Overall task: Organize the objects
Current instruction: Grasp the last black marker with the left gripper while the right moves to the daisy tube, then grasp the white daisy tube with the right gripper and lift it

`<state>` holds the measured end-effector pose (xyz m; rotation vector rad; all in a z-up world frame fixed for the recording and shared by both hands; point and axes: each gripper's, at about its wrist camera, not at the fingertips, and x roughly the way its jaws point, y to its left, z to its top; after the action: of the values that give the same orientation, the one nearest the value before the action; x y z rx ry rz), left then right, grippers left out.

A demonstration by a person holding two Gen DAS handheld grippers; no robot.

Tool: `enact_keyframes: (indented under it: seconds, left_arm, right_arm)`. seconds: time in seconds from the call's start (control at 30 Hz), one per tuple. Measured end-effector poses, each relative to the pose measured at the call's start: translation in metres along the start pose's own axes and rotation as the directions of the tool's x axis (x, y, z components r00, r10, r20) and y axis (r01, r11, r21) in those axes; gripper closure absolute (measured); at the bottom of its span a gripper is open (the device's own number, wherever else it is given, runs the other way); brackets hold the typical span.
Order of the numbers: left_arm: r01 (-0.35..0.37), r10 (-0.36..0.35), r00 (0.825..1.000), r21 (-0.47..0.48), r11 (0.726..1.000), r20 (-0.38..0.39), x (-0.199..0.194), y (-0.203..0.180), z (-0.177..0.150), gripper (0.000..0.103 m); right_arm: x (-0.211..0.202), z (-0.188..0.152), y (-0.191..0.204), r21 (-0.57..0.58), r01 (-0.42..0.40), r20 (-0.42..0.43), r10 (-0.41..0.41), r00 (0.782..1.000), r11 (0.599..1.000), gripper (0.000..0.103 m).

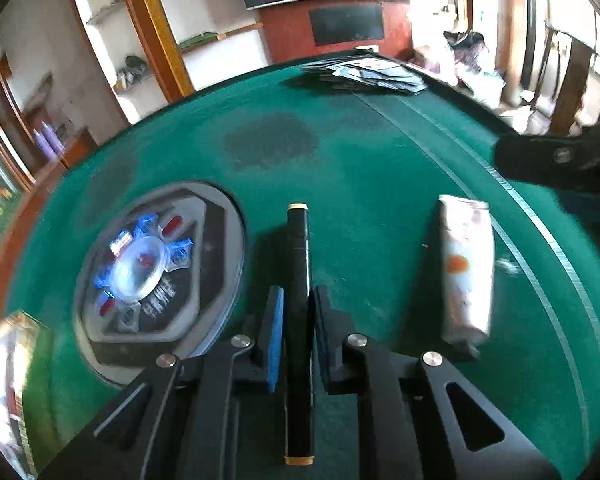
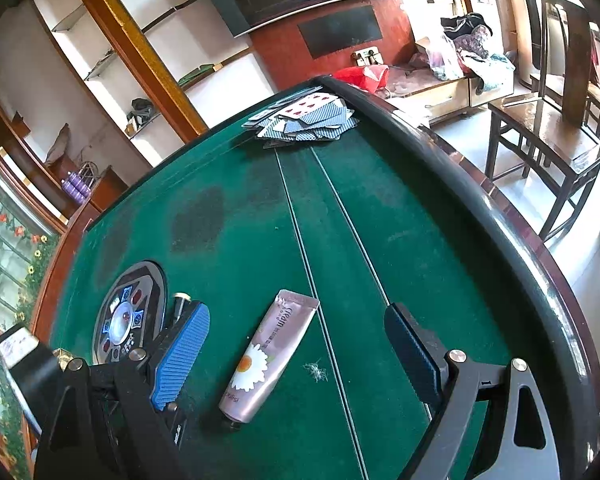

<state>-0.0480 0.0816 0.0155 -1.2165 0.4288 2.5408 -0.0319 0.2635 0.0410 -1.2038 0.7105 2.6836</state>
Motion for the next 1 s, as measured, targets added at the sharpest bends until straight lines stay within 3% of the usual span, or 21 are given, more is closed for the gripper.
enact_keyframes:
  seconds: [0.13,0.47,0.57,0.67,0.77,0.83,0.9,0.93,1.0]
  left_arm:
    - [0.081,-0.082,0.997,-0.115,0.990,-0.001,-0.019,0.029,-0.013,0.089]
    - [0.191,-0.167,0.980,-0.274,0.943,0.109,-0.105,0.096,-0.073,0.089]
    - [0.197,-0.162,0.976,-0.286,0.938,0.143,-0.124,0.111,-0.086,0.089]
    - [0.192,-0.142,0.973,-0.302,0.934,0.181,-0.138,0.124,-0.096,0.089]
    - [0.195,-0.133,0.969,-0.316,0.929,0.207,-0.149,0.138,-0.107,0.089]
    - [0.198,-0.129,0.966,-0.323,0.925,0.223,-0.153,0.145,-0.113,0.089]
    - [0.198,-0.124,0.965,-0.332,0.922,0.231,-0.157,0.152,-0.121,0.089]
    - [0.200,-0.125,0.964,-0.336,0.920,0.233,-0.157,0.155,-0.123,0.089]
    - [0.219,-0.139,0.961,-0.353,0.909,0.239,-0.156,0.164,-0.128,0.089]
  right_arm:
    - [0.008,-0.003,0.004,-0.018,0.014,-0.014,-0.015,1.000,1.000,0.011]
    - [0.013,-0.020,0.018,-0.078,-0.013,-0.055,0.009,0.998,0.997,0.011]
    - [0.013,-0.030,0.023,-0.071,-0.011,-0.097,0.004,0.995,0.997,0.011]
    - [0.020,-0.040,0.037,-0.117,0.067,-0.128,-0.082,0.988,0.991,0.012]
    - [0.030,-0.046,0.056,-0.196,0.193,-0.135,-0.222,0.966,0.961,0.025]
    - [0.037,-0.048,0.069,-0.253,0.282,-0.119,-0.319,0.940,0.926,0.040]
    - [0.038,-0.050,0.078,-0.285,0.288,-0.116,-0.331,0.937,0.914,0.066]
    - [0.039,-0.052,0.084,-0.306,0.294,-0.121,-0.343,0.931,0.906,0.073]
    - [0.039,-0.058,0.094,-0.350,0.337,-0.106,-0.394,0.913,0.874,0.073]
